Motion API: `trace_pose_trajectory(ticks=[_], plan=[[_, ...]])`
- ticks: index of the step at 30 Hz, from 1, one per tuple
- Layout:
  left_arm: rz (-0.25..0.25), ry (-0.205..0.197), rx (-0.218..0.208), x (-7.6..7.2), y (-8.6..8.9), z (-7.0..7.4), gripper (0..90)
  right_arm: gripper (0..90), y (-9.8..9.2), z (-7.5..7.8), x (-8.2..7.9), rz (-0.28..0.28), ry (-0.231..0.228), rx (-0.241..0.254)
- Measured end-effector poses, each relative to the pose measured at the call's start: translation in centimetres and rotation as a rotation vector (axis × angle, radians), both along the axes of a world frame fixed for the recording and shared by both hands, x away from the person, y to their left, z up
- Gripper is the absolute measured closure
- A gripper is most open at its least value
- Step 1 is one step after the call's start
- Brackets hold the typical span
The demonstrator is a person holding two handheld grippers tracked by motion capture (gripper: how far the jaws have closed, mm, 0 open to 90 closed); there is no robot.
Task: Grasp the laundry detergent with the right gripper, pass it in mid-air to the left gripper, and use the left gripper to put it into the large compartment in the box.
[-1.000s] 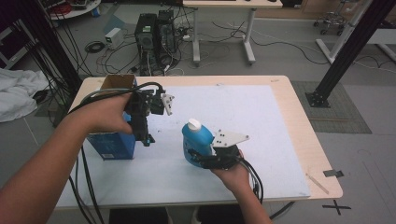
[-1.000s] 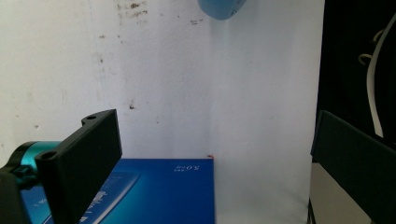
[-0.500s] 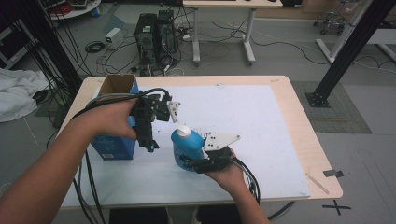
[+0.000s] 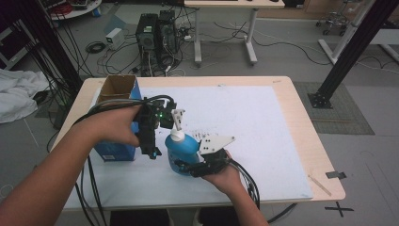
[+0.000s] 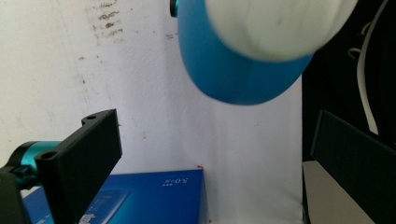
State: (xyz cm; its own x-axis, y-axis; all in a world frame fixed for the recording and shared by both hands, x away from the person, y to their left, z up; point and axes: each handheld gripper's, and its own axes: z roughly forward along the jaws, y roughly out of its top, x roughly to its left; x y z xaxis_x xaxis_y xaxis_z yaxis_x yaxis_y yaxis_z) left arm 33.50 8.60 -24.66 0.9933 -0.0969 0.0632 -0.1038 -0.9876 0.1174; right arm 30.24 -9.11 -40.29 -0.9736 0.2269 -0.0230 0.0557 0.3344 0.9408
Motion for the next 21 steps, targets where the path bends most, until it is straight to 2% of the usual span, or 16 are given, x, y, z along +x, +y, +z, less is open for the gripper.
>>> trace_pose_trajectory(ticks=[12, 21], plan=[[-0.029, 0.004, 0.015, -1.0, -0.8, -0.3, 1.7, 45.9, 1.2, -0.1, 0.1, 0.063, 0.005, 0.006], [-0.038, 0.002, 0.027, -1.4, -1.6, -0.7, 1.7, 45.9, 1.9, -0.1, 0.0, 0.081, 0.005, 0.006]])
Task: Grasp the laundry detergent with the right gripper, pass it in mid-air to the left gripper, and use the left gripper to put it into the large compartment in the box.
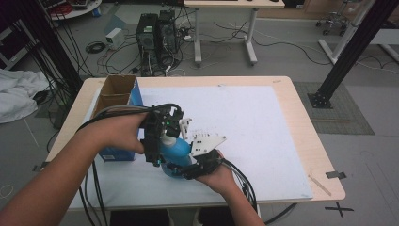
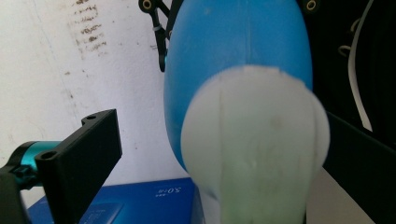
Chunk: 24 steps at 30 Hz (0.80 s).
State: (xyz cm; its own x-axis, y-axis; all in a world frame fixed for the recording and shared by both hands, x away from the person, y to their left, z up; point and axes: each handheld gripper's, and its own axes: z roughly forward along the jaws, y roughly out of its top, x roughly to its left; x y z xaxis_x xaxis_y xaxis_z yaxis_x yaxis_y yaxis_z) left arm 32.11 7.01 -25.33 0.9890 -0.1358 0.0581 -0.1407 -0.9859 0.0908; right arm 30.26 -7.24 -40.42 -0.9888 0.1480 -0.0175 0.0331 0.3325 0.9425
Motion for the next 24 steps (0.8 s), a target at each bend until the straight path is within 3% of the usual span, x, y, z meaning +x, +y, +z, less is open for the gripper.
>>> trace_pose_trajectory(ticks=[11, 16, 24], plan=[[-0.033, -0.001, 0.030, -0.4, -0.8, -0.6, 1.7, 46.1, 0.4, 0.1, -0.1, 0.016, -0.005, 0.005], [-0.031, 0.018, 0.047, -0.6, -1.1, -1.0, 1.7, 46.1, 0.7, 0.3, -0.2, 0.022, -0.008, 0.010], [-0.027, 0.015, 0.057, -0.7, -1.2, -1.1, 1.8, 46.1, 0.7, 0.3, -0.1, 0.020, -0.007, 0.008]])
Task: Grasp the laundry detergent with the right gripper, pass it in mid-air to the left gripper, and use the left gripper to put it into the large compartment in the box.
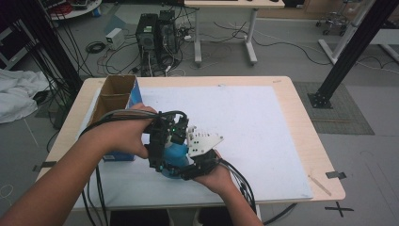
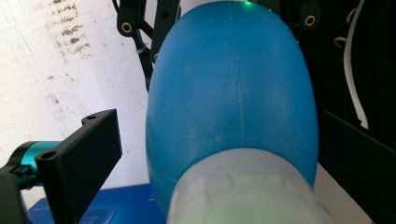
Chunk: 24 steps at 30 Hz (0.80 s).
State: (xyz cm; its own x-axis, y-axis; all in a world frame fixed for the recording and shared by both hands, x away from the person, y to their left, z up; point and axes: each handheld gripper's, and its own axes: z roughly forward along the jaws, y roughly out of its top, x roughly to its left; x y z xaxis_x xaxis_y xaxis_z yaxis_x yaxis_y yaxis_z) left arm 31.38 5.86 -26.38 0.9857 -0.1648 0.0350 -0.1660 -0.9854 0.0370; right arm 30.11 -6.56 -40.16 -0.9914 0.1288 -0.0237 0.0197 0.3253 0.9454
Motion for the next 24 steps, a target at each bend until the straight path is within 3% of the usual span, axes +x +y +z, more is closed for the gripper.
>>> trace_pose_trajectory(ticks=[6, 10, 12, 24], plan=[[-0.011, -0.014, -0.006, -0.29, -0.24, 0.20, 3.9, 46.2, 0.05, -0.02, -0.03, -0.002, 0.000, -0.004], [0.011, -0.018, 0.000, -0.29, -0.28, 0.31, 4.2, 46.2, 0.02, 0.07, -0.09, -0.001, -0.006, 0.002], [0.018, -0.001, 0.000, -0.20, -0.29, 0.41, 10.7, 46.2, -0.02, 0.13, -0.06, 0.000, -0.010, 0.003], [0.027, -0.011, 0.009, -0.18, -0.45, 0.29, 15.6, 46.2, -0.07, 0.20, -0.09, -0.004, -0.005, 0.003]])
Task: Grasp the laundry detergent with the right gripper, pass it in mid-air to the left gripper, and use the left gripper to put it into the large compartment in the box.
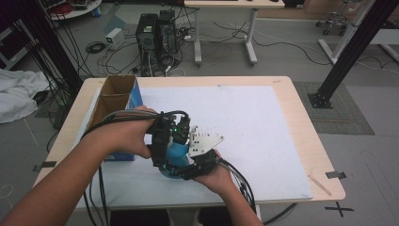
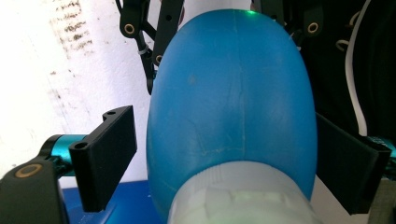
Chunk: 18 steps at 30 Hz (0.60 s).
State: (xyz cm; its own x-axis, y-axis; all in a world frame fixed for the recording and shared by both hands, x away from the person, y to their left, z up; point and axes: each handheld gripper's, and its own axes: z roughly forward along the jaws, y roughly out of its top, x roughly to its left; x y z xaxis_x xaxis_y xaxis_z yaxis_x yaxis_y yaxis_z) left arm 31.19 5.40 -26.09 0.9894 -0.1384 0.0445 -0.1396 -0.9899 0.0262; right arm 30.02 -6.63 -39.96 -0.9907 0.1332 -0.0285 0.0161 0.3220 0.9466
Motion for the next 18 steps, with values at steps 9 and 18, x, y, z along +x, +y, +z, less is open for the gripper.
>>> trace_pose_trajectory(ticks=[9, 18], plan=[[0.006, -0.009, -0.004, 0.08, -0.04, 0.17, 20.3, 46.3, -0.06, 0.06, -0.06, 0.000, 0.003, 0.002], [-0.002, -0.005, -0.002, 0.01, 0.02, 0.13, 23.9, 46.3, 0.00, 0.10, -0.09, -0.002, 0.006, -0.002]])
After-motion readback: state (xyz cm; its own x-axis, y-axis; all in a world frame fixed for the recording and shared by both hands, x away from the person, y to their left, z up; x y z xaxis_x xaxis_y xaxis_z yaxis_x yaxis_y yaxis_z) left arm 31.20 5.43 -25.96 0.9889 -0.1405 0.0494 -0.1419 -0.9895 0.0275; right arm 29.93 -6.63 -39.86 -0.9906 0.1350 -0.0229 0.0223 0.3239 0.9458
